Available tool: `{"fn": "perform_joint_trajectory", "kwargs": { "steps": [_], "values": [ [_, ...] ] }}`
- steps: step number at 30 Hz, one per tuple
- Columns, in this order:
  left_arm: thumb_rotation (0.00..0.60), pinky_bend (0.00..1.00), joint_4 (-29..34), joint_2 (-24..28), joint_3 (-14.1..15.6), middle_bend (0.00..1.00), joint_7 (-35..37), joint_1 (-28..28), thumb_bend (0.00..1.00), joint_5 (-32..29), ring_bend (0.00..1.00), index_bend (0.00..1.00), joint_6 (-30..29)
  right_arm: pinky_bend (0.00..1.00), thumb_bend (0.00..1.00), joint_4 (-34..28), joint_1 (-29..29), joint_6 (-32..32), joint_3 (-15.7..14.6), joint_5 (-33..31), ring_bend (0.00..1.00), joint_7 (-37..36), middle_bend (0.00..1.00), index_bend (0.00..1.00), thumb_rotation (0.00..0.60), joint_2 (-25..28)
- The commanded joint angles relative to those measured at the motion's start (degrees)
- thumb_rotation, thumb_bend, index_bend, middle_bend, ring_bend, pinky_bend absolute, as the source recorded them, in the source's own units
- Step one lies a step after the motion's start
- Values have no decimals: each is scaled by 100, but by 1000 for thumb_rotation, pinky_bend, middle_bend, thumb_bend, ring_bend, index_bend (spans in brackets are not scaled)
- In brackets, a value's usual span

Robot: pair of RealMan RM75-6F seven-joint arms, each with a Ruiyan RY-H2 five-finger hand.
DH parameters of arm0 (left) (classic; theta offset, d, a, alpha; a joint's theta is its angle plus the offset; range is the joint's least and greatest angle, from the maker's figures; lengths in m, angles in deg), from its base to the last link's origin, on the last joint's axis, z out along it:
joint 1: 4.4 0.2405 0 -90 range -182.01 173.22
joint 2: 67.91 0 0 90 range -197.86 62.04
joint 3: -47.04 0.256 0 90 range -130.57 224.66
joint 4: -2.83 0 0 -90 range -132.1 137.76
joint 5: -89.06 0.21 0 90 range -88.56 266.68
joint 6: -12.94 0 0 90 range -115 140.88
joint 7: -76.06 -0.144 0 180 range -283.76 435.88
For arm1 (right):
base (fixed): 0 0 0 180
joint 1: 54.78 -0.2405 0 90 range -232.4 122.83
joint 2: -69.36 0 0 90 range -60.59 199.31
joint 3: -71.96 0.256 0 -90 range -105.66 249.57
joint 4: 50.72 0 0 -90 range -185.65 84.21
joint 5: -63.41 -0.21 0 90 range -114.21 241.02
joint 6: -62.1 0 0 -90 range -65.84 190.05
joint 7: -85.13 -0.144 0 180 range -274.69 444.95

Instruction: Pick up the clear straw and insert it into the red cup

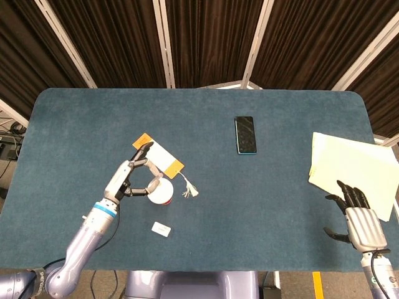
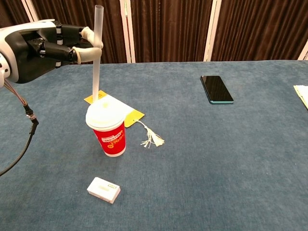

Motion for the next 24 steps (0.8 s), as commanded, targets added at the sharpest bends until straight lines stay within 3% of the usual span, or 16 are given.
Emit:
{"fn": "perform_joint_trajectory", "kwargs": {
  "steps": [1,24],
  "values": [
    [600,0,-18,-33,-22,0,23,-29,391,17,0,560,11,0,146,1,-1,0,1,0,0,-3,0,252,600,0],
    [600,0,-518,-350,79,0,162,-136,394,32,0,569,122,0,146,-2,5,2,-7,8,0,-20,0,252,600,8]
  ]
}}
